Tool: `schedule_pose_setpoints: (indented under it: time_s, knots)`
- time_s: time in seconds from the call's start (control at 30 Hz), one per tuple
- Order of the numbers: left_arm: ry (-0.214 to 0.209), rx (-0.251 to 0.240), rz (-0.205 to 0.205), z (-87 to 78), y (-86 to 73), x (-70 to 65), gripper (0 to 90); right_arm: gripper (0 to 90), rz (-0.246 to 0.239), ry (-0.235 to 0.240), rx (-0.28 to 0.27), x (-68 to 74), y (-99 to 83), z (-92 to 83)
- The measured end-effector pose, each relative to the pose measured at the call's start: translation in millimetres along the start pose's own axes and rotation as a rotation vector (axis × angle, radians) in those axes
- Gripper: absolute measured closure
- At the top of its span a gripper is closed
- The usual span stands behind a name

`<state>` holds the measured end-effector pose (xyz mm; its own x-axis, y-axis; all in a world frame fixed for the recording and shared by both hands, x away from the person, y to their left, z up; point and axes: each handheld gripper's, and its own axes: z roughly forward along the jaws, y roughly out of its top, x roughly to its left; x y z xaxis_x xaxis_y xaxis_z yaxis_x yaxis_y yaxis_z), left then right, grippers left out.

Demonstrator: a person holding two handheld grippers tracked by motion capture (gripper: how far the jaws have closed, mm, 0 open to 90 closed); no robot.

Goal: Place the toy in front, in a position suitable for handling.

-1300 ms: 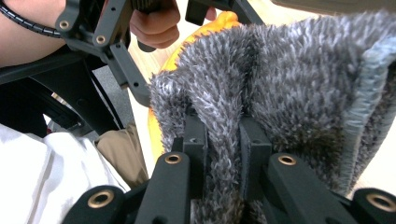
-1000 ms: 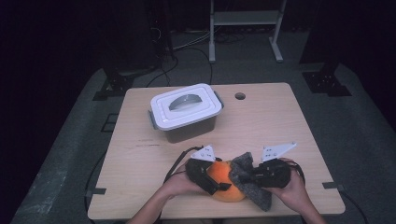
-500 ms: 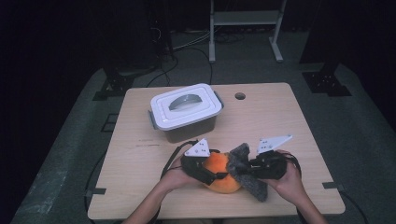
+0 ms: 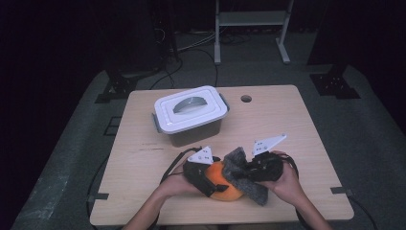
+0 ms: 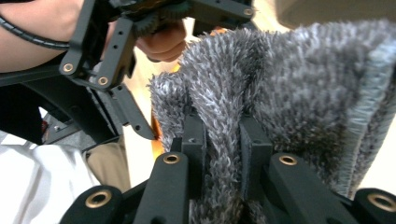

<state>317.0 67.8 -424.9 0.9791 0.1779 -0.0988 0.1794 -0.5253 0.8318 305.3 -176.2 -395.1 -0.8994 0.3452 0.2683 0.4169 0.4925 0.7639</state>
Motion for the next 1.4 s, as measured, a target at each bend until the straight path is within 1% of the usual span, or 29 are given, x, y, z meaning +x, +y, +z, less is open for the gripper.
schedule_pose_setpoints:
  time_s: [0.1,0.17,0.2,0.27,0.33,0.43,0.5,0.6,0.67,0.73,0.8,0.9,0.93,1.0,1.03,1.07,1.13,1.23,1.3,1.33,1.4]
  knots:
    - [-0.013,0.014,0.024,2.5,0.5,-3.0,0.9,74.9,-0.007,0.008,0.001,4.1,-5.2,-1.9]
    - [-0.019,0.013,0.049,2.8,-0.2,-4.8,4.0,74.9,-0.006,0.011,0.0,4.5,-9.9,-4.8]
    - [-0.019,0.013,0.054,2.8,-0.6,-5.3,4.8,74.9,-0.003,0.013,-0.003,3.5,-12.8,-7.2]
    - [-0.017,0.02,0.071,2.8,-1.8,-5.3,5.5,74.9,0.011,0.008,-0.006,0.1,-20.6,-12.0]
    - [-0.017,0.018,0.071,3.1,-2.7,-4.9,5.5,74.9,0.04,-0.002,0.0,-5.5,-29.8,-16.5]
    - [-0.017,0.027,0.085,2.8,-3.0,-5.4,6.2,74.8,0.084,-0.015,0.018,-15.6,-43.0,-21.5]
    - [-0.019,0.027,0.087,2.9,-3.1,-6.2,6.2,74.9,0.102,-0.02,0.026,-19.9,-46.2,-24.9]
    - [-0.026,0.027,0.096,2.7,-3.3,-7.0,6.2,75.0,0.091,-0.024,0.002,-19.6,-37.8,-29.2]
    - [-0.029,0.024,0.099,2.5,-3.5,-7.9,6.2,74.9,0.066,-0.021,-0.012,-17.3,-26.3,-28.8]
    - [-0.028,0.03,0.098,0.9,-3.6,-7.8,6.2,74.9,0.041,-0.025,-0.01,-15.9,-14.5,-25.4]
    - [-0.019,0.04,0.086,-1.9,-3.3,-6.2,6.0,74.9,0.032,-0.018,0.003,-17.0,-7.8,-18.1]
    - [-0.028,0.047,0.051,-4.9,-2.5,-3.7,2.7,74.8,0.041,0.003,0.007,-15.2,-6.8,-8.1]
    - [-0.036,0.046,0.045,-4.4,-2.6,-3.3,2.6,74.9,0.04,0.011,0.009,-13.2,-7.6,-5.2]
    - [-0.055,0.072,0.043,-0.9,-2.7,-3.6,2.3,75.3,0.048,0.033,0.018,-8.8,-11.8,1.6]
    - [-0.061,0.08,0.05,1.4,-3.3,-5.0,2.3,75.4,0.047,0.042,0.023,-7.2,-14.6,4.8]
    - [-0.063,0.075,0.059,2.6,-3.6,-6.7,2.6,75.5,0.048,0.046,0.024,-6.1,-17.1,5.5]
    - [-0.054,0.067,0.091,1.0,-1.3,-8.1,10.1,75.5,0.053,0.045,0.019,-5.9,-19.8,1.6]
    - [-0.051,0.035,0.12,-2.1,2.7,-7.6,20.1,75.3,0.048,0.028,0.001,-6.1,-18.2,-7.5]
    - [-0.043,0.005,0.125,-2.8,5.3,-6.0,23.3,75.3,0.042,0.009,-0.016,-5.9,-16.3,-12.8]
    - [-0.03,0.0,0.138,-2.6,7.2,-5.9,23.6,75.3,0.044,0.002,-0.023,-6.3,-16.1,-14.7]
    - [0.018,-0.01,0.188,-1.9,11.1,-7.2,23.6,75.3,0.039,-0.023,-0.038,-7.6,-16.2,-18.8]
